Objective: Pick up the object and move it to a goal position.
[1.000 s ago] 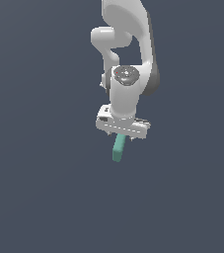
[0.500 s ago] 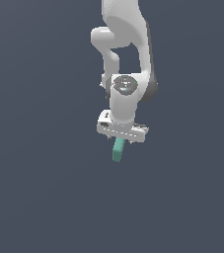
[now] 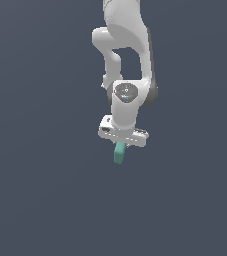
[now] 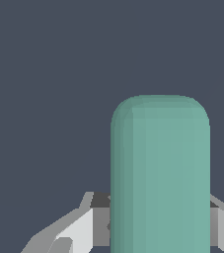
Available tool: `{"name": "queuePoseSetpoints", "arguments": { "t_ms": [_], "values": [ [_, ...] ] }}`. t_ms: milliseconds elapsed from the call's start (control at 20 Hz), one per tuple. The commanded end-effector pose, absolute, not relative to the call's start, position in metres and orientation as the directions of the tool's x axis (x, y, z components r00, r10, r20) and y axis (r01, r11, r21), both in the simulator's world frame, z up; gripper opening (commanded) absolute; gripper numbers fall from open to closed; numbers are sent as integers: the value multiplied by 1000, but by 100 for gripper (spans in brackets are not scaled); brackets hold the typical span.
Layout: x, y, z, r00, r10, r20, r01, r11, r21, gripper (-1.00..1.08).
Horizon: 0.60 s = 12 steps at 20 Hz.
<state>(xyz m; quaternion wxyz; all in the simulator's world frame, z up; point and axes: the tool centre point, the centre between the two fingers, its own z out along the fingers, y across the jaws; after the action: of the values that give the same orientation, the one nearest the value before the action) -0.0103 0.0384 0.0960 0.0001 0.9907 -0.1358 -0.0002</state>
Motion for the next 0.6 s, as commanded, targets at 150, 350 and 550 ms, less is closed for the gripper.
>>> {"name": "queuePoseSetpoints", "arguments": {
  "t_ms": [150,350,550],
  "values": [
    [-10,38,96,963,-269,0,-269,-963,0,-100],
    [-10,38,96,963,-269,0,-269,-963,0,-100],
    [-10,39,101,963,-269,0,-269,-963,0,-100]
  ]
}}
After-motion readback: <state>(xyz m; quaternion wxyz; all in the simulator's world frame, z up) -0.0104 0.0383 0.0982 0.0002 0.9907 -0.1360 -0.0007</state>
